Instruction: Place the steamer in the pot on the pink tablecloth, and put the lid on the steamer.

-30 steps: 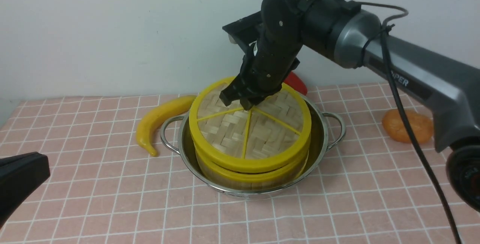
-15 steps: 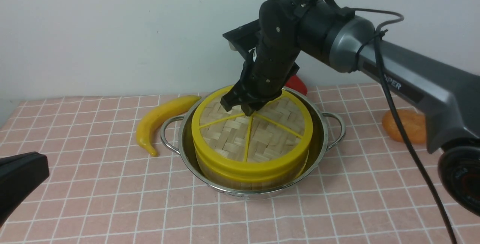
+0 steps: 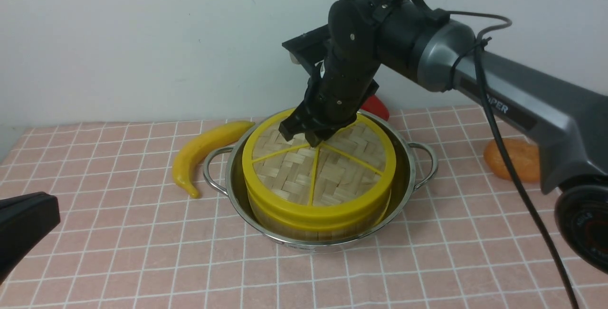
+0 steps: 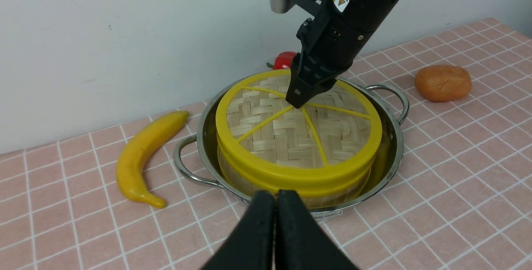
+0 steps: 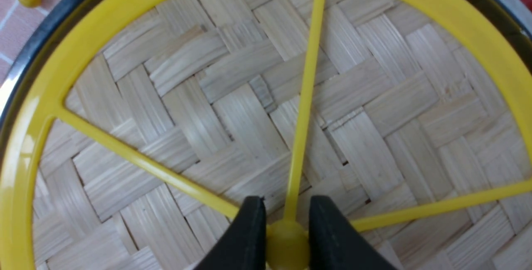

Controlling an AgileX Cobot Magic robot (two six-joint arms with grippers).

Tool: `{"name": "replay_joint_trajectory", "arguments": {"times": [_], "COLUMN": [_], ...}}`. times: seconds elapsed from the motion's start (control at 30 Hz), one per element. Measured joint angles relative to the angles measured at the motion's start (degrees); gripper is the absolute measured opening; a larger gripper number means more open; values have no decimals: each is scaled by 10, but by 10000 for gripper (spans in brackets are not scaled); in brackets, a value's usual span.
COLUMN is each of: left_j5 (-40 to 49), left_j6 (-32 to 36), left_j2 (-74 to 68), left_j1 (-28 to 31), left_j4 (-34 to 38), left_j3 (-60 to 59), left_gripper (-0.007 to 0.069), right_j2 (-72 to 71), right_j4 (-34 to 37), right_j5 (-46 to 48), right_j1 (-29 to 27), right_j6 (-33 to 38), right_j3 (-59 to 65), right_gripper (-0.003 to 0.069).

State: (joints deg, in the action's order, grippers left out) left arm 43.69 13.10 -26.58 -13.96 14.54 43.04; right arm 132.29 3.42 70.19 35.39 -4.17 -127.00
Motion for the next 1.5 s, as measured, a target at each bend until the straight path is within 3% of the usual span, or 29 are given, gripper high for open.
{"name": "replay_joint_trajectory", "arguments": {"times": [0.93, 1.07, 1.17, 1.2, 1.3, 1.4, 1.5], "left_j5": [2, 3, 4, 4, 0, -7, -32], "left_j6": [0, 0, 0, 0, 0, 0, 0], "left_j2": [0, 0, 0, 0, 0, 0, 0], "left_j1": [0, 0, 0, 0, 0, 0, 0], "left_j4": [-1, -1, -1, -1, -1, -3, -16], "left_j3": [0, 0, 0, 0, 0, 0, 0], "left_gripper": [1, 1, 1, 1, 5, 11, 12], "right_j2": [-1, -1, -8, -9, -40, -71, -134], "right_j4": [11, 17, 23, 23, 21, 15, -16], "right_j5": [2, 2, 2, 2, 6, 5, 2], "right_j1": [-1, -1, -1, -1, -1, -1, -1], "right_j6": [-11, -11, -13, -13, -13, -13, -13], "right_j3": [1, 1, 1, 1, -13, -31, -49], "right_gripper": [148, 221, 361, 361, 468, 482, 447]}}
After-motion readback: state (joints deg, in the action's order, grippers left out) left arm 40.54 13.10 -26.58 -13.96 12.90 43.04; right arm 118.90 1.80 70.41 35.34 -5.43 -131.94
